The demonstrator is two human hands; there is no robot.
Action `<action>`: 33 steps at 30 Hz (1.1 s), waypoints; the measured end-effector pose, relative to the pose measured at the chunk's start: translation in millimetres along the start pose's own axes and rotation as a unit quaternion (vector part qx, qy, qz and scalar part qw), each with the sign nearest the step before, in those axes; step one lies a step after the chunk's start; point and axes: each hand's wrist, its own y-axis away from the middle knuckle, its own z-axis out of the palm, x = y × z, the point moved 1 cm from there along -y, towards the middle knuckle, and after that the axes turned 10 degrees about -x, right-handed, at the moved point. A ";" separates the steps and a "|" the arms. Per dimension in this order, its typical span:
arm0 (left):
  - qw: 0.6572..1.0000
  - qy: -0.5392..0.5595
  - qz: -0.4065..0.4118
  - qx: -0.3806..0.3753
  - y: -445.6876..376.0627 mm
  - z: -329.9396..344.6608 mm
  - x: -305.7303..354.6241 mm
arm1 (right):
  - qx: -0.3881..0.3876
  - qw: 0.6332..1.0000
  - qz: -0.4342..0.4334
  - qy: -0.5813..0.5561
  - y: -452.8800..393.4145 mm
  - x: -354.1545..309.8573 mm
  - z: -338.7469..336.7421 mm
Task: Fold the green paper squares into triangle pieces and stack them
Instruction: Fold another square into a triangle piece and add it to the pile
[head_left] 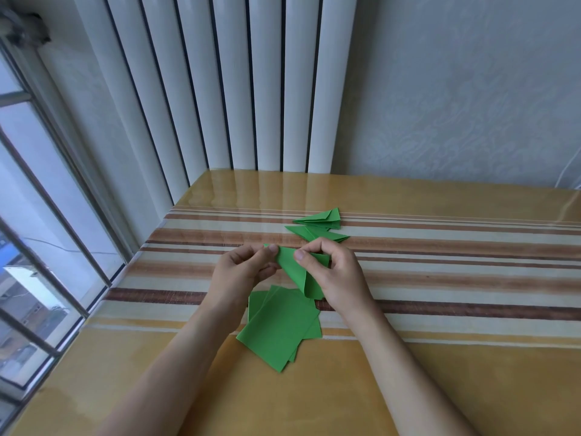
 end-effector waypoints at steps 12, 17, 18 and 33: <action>0.999 0.025 0.011 0.024 2.4 1.4 3.5 | 0.012 1.000 -0.001 0.002 -0.1 0.8 -0.1; 0.999 0.027 0.020 0.020 1.3 -0.5 2.8 | 0.015 1.000 0.006 -0.008 0.2 1.1 -0.6; 0.999 0.025 0.021 0.019 0.6 -1.2 2.0 | 0.016 1.000 0.006 -0.008 0.1 1.0 -0.7; 1.000 0.023 0.000 -0.017 0.9 -1.1 0.0 | 0.027 1.000 0.007 -0.006 -0.4 2.8 -1.9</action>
